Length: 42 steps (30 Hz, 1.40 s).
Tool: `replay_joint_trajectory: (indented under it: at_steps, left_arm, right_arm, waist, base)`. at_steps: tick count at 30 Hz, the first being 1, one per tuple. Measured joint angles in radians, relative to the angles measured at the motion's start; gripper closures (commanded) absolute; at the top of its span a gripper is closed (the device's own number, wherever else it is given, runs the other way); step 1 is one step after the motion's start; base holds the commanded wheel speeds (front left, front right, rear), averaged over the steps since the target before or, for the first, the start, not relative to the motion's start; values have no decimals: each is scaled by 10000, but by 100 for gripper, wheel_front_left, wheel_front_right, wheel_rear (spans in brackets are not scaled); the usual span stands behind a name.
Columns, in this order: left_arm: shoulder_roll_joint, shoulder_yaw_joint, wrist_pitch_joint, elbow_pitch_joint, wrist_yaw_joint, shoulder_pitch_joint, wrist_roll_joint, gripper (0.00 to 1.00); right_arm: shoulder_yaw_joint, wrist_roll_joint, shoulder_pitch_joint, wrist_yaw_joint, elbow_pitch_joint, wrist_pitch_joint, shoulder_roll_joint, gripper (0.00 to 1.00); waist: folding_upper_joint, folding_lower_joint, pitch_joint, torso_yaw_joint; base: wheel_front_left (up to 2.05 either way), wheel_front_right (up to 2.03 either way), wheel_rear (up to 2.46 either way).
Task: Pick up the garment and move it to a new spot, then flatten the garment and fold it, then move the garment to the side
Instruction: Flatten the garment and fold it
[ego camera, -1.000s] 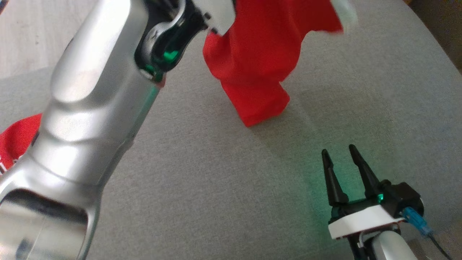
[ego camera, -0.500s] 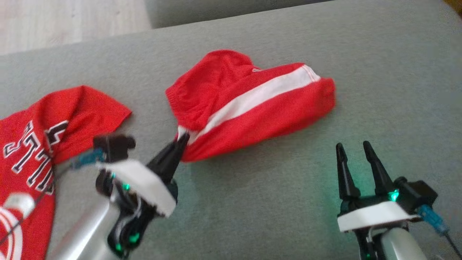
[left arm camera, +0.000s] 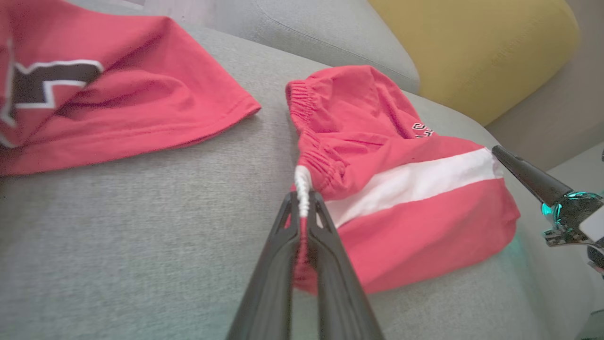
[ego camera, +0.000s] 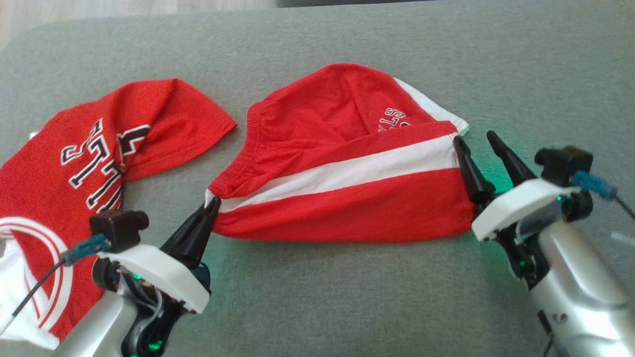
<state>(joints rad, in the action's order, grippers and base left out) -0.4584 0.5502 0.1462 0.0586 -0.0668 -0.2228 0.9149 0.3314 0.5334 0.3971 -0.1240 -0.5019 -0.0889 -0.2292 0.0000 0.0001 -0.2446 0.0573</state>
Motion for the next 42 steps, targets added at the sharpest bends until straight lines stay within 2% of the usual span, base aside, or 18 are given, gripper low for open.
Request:
replay_joint_trajectory:
  at_steps: [3,9,15,20,29,30,31,32,36,42]
  left_arm:
    - [2,-15,-117,211,-56,-118,-2,100]
    - [40,-8,-236,431,-213,-338,6,100]
    - [42,13,-257,558,-222,-341,6,100]
    - [36,15,-270,577,-215,-335,8,100]
    - [38,67,-290,573,-209,-311,10,100]
    - [38,69,-290,570,-194,-303,10,100]
    - [36,71,-290,566,-176,-288,10,100]
    - [36,73,-290,566,-157,-269,10,100]
    - [31,81,-290,566,-155,-198,98,100]
    - [27,79,-351,518,-153,-194,100,100]
  right_arm:
    - [663,539,452,0,-123,548,-433,0]
    - [1739,1737,425,0,127,1055,-721,0]
    - [1831,1983,261,0,431,748,-1034,0]
    - [2161,2163,-438,0,805,851,-1068,0]
    - [2167,2180,-492,0,909,844,-1143,0]
    - [2167,2180,-497,0,913,844,-1145,31]
    - [2169,2182,-509,0,926,844,-1147,52]
    - [2171,2203,-531,0,947,846,-1149,58]
    - [2215,2326,-632,0,966,863,-1147,100]
    - [2322,2401,-630,0,1055,859,-1181,100]
  waist:
    - [0,0,-113,228]
    - [0,0,-167,502]
    - [0,-1,-16,579]
    - [0,-1,189,569]
    - [0,-1,465,529]
    - [0,-1,491,526]
    - [0,-1,516,525]
    - [0,-1,539,524]
    - [0,-1,593,520]
    - [0,-2,624,484]
  base:
    - [0,0,0]
    - [0,0,0]
    - [0,0,0]
    - [0,0,0]
    - [0,0,0]
    - [0,0,0]
    - [0,0,0]
    - [0,0,0]
    - [0,0,0]
    - [0,0,0]
